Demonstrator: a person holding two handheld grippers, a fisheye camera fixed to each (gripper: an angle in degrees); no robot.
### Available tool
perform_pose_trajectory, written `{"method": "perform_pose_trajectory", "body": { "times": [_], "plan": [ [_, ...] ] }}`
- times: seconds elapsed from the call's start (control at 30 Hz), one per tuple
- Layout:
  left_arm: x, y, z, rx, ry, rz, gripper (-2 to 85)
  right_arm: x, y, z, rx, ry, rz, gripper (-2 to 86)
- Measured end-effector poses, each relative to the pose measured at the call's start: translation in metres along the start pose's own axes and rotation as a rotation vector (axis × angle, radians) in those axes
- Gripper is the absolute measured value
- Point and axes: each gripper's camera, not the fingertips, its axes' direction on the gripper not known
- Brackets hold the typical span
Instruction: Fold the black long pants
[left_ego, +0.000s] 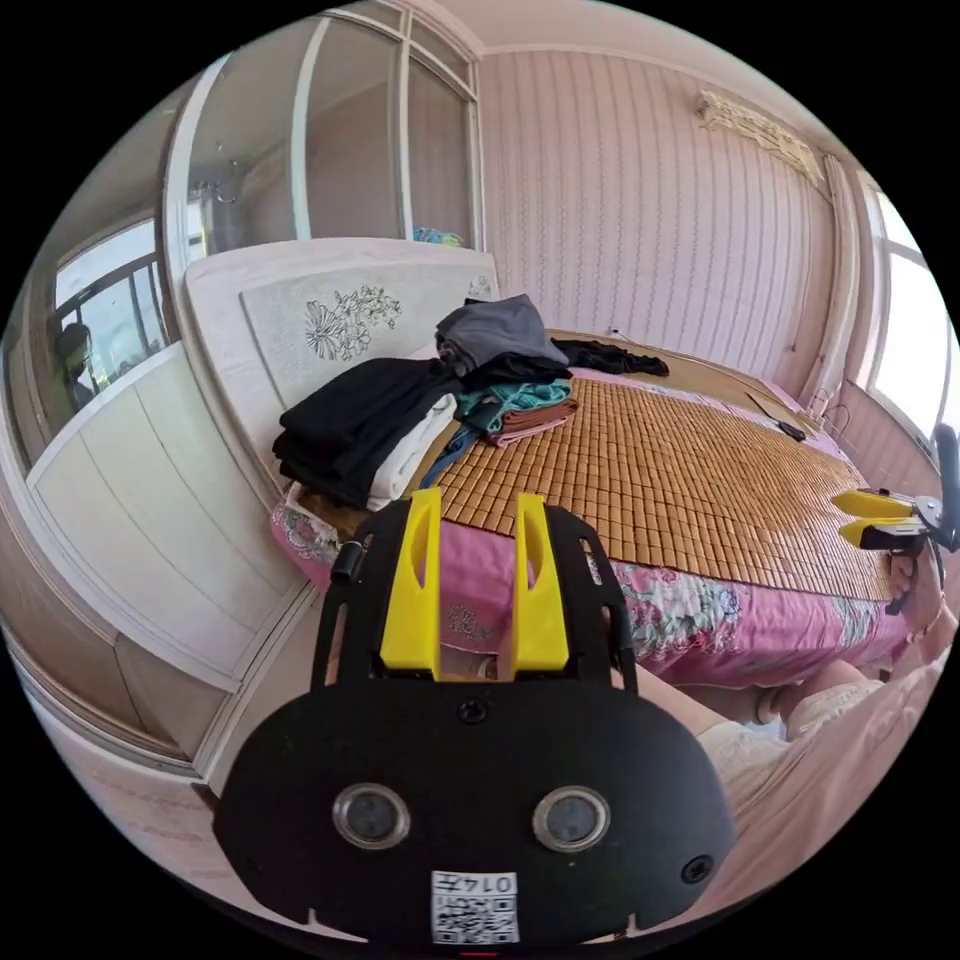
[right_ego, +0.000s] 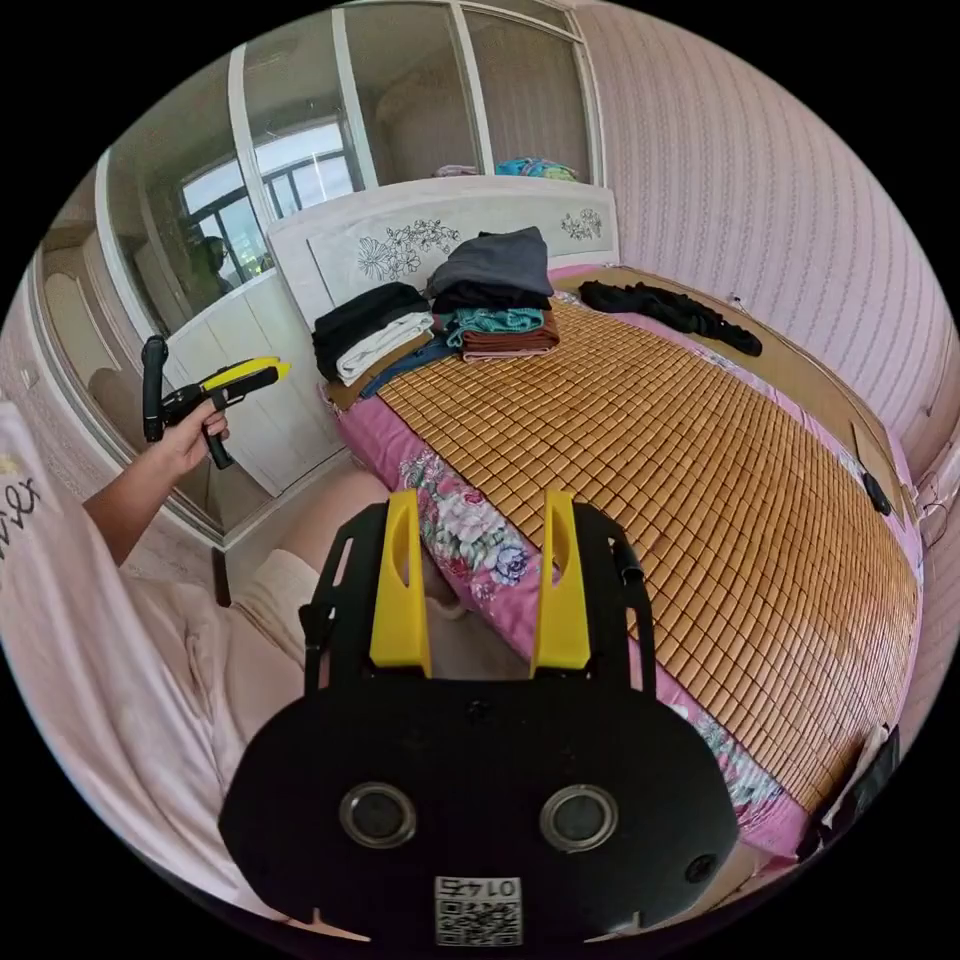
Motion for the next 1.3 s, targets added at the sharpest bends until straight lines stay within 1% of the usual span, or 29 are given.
{"method": "perform_pose_trajectory", "body": {
  "times": [0.1,0.23,0.37,0.43,0.53,0.63,0.77,0.83,0.93,0.97,1.07,1.13,1.17,1.27,1.3],
  "plan": [
    [-0.064,0.007,0.006,-0.020,-0.024,-0.106,11.2,-0.049,-0.045,0.032,-0.008,0.001,-0.153,17.7],
    [-0.134,0.009,0.017,-0.004,-0.048,-0.196,11.3,-0.109,-0.106,0.081,0.009,0.057,-0.368,23.9],
    [-0.186,0.005,0.033,0.014,-0.052,-0.270,11.3,-0.157,-0.162,0.133,-0.065,-0.017,-0.529,24.2],
    [-0.213,-0.006,0.043,0.045,-0.042,-0.297,11.3,-0.190,-0.200,0.169,-0.086,-0.050,-0.638,23.6],
    [-0.242,-0.024,0.061,0.059,-0.057,-0.322,11.3,-0.231,-0.253,0.217,-0.107,-0.100,-0.733,22.1],
    [-0.265,-0.042,0.085,0.053,-0.062,-0.330,11.3,-0.272,-0.311,0.265,-0.119,-0.158,-0.765,20.7],
    [-0.289,-0.065,0.115,-0.013,-0.064,-0.327,11.4,-0.317,-0.365,0.328,-0.176,-0.127,-0.781,20.4],
    [-0.301,-0.080,0.131,-0.051,-0.058,-0.286,12.3,-0.334,-0.389,0.370,-0.265,-0.109,-0.780,20.2],
    [-0.311,-0.090,0.148,-0.093,-0.019,-0.294,12.1,-0.340,-0.400,0.420,-0.389,-0.071,-0.776,18.3],
    [-0.311,-0.092,0.153,-0.121,-0.019,-0.285,11.7,-0.339,-0.402,0.425,-0.395,-0.068,-0.765,17.6],
    [-0.305,-0.095,0.153,-0.092,-0.044,-0.235,9.2,-0.340,-0.402,0.436,-0.349,0.044,-0.827,9.3],
    [-0.299,-0.102,0.150,-0.108,-0.065,-0.217,7.5,-0.346,-0.397,0.439,-0.402,0.127,-0.930,2.4],
    [-0.298,-0.103,0.147,-0.101,-0.066,-0.218,7.1,-0.346,-0.398,0.437,-0.398,0.130,-0.940,2.0],
    [-0.289,-0.119,0.109,0.055,-0.099,-0.184,4.7,-0.332,-0.417,0.405,-0.331,0.042,-0.869,0.5],
    [-0.286,-0.129,0.090,0.142,-0.071,-0.163,3.8,-0.322,-0.427,0.386,-0.289,-0.001,-0.828,0.2]
  ]
}}
